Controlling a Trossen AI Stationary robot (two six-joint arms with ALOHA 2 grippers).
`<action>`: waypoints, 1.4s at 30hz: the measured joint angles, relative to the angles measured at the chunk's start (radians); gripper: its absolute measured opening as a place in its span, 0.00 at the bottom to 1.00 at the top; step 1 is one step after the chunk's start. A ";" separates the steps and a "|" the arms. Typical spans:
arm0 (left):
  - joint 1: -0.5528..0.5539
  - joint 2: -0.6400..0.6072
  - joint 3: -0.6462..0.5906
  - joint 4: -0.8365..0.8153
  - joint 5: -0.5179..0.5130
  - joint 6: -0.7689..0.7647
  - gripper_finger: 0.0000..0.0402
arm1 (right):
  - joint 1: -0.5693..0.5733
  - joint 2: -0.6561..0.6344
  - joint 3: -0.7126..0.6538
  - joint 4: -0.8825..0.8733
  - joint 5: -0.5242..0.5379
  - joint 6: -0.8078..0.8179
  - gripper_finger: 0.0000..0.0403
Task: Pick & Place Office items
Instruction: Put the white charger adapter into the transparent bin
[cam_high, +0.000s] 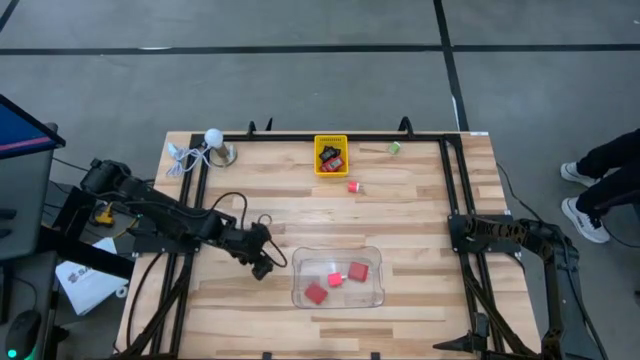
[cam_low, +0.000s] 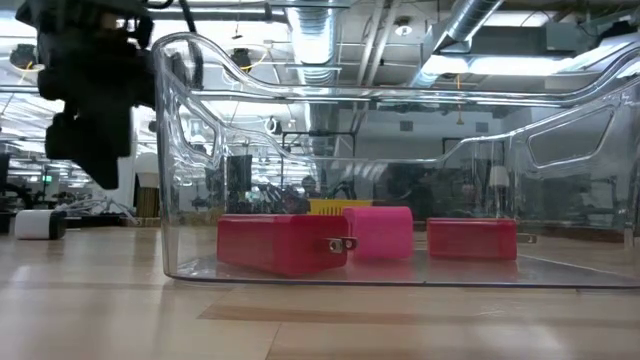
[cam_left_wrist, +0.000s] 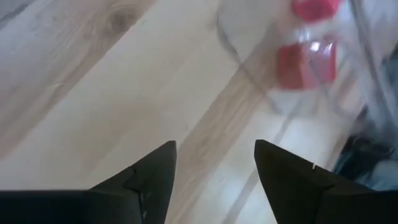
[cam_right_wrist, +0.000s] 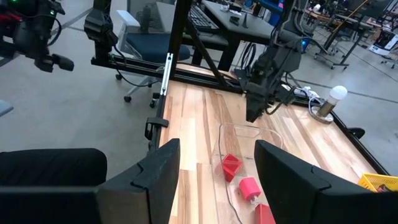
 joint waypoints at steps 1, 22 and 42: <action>0.000 0.003 0.000 -0.011 0.004 0.038 0.53 | 0.000 0.000 0.000 0.000 0.000 -0.001 0.50; -0.011 0.207 0.340 -0.529 -0.146 0.505 0.48 | -0.026 0.000 0.000 0.000 -0.004 -0.015 0.50; 0.175 0.426 0.470 -1.016 0.016 0.600 0.67 | -0.005 0.000 0.000 0.000 -0.006 -0.008 0.50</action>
